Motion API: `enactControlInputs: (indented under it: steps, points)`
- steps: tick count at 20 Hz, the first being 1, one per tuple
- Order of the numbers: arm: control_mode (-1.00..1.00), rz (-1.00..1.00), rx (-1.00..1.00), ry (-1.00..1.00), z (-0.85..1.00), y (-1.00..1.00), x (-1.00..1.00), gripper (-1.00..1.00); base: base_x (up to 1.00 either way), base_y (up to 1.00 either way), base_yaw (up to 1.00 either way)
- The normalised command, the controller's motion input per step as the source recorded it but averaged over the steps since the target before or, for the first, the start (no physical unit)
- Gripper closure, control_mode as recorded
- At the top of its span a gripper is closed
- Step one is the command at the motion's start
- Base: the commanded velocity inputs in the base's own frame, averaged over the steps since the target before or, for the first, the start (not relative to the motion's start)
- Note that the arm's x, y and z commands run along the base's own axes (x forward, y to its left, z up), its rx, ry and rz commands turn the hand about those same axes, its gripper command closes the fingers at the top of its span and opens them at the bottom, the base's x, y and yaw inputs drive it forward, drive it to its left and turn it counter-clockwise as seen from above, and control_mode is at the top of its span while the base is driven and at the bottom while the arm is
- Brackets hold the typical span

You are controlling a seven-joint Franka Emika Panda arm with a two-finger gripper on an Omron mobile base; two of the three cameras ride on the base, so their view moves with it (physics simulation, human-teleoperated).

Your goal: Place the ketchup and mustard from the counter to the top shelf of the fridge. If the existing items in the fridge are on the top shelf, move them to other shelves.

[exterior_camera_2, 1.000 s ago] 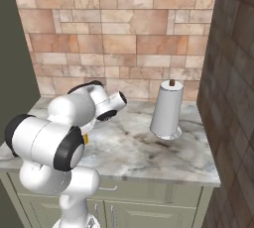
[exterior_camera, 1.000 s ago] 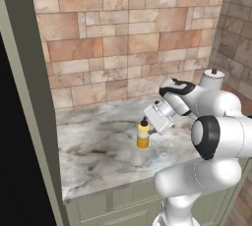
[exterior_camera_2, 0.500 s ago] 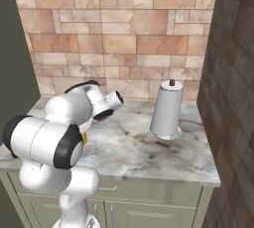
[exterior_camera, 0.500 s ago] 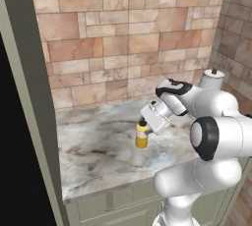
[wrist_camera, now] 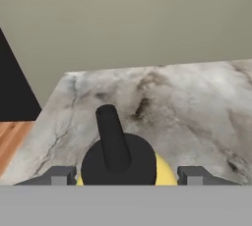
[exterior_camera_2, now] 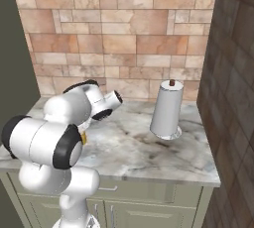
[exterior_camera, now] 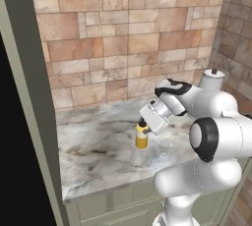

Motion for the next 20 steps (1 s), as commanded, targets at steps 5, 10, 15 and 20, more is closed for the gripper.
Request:
enactControlInputs:
  steps: [5,10,15,20]
  points:
    - [-1.0,0.0,0.0,-0.13,0.68,0.0,-0.18,1.0,0.0,0.0,0.0]
    - [-1.0,-0.02,0.0,-0.21,1.0,0.0,-0.27,1.0,0.0,0.0,0.0]
    - [-1.0,-0.06,0.0,-0.16,1.0,0.0,-0.29,1.0,0.0,0.0,0.0]
    - [-1.0,-0.06,0.0,-0.19,0.96,-0.03,-0.55,1.0,0.0,0.0,0.0]
